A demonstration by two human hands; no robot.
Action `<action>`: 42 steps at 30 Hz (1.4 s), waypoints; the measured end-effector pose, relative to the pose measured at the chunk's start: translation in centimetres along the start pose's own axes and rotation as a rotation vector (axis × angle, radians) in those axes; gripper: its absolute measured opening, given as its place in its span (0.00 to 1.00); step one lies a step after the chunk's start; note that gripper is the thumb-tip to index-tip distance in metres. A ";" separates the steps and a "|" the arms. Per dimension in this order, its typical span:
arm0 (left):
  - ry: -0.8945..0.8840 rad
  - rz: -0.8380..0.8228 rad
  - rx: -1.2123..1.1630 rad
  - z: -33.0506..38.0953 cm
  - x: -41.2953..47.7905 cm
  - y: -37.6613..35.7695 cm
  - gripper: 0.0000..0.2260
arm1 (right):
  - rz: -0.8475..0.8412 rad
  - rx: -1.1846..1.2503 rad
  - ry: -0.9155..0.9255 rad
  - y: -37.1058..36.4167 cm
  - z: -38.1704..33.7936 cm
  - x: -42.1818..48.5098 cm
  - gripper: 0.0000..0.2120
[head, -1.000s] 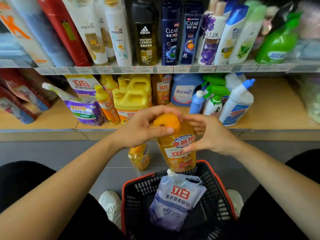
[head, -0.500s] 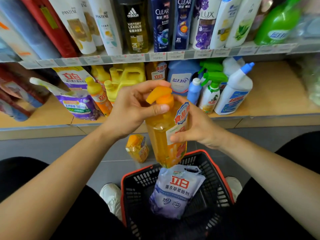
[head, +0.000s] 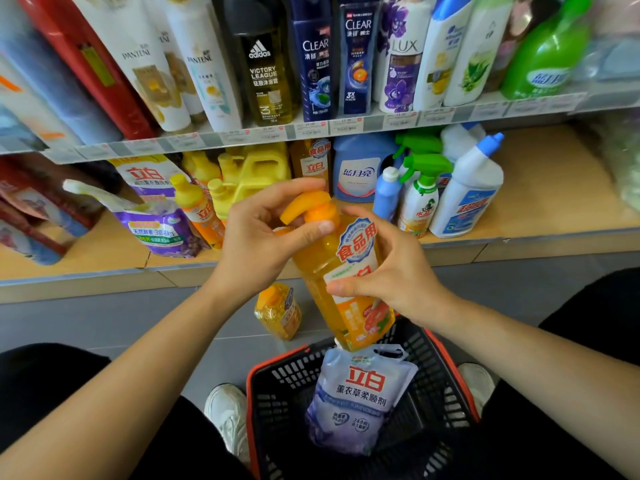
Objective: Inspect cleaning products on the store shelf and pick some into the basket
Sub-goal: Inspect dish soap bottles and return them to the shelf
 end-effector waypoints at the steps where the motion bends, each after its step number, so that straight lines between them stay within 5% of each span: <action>1: 0.008 -0.069 -0.035 0.0 0.1 -0.2 0.22 | -0.068 0.051 -0.042 0.1 -0.2 0.1 0.41; 10: 0.138 -0.463 -0.209 -0.5 0.0 0.2 0.22 | -0.413 0.289 -0.333 -0.8 0.0 -0.4 0.50; 15: 0.099 -0.300 -0.179 -0.9 -1.1 0.3 0.22 | -0.353 0.230 -0.285 -0.4 0.1 -0.1 0.47; 19: -0.030 -0.109 0.084 -0.8 -1.2 1.5 0.22 | -0.296 0.146 -0.224 0.1 0.2 0.6 0.42; 23: -0.206 -0.064 0.296 -0.7 -1.3 2.5 0.18 | -0.244 0.052 -0.190 1.0 0.6 1.1 0.37; 26: -0.176 -0.016 0.307 -0.9 -1.1 2.9 0.11 | -0.220 -0.013 -0.177 1.3 0.7 1.3 0.40; 31: 0.043 -0.078 0.224 -1.8 -0.4 2.9 0.10 | -0.230 -0.193 -0.100 1.2 0.2 1.1 0.43; 38: 0.044 -0.195 0.277 -1.3 -0.5 2.1 0.14 | -0.281 -0.341 0.003 0.6 -0.4 0.7 0.44; 42: -0.004 -0.139 0.392 -1.0 -1.0 2.0 0.07 | -0.279 -0.409 0.054 0.4 -0.5 0.7 0.43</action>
Point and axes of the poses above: each hand's wrist, its own x-axis towards the middle knuckle, its own y-axis out of the back of the hand, z = x × y, the point moved 4 cm from there along x, towards the middle knuckle, and after that the axes turned 4 degrees about z, right-handed, at the moved point
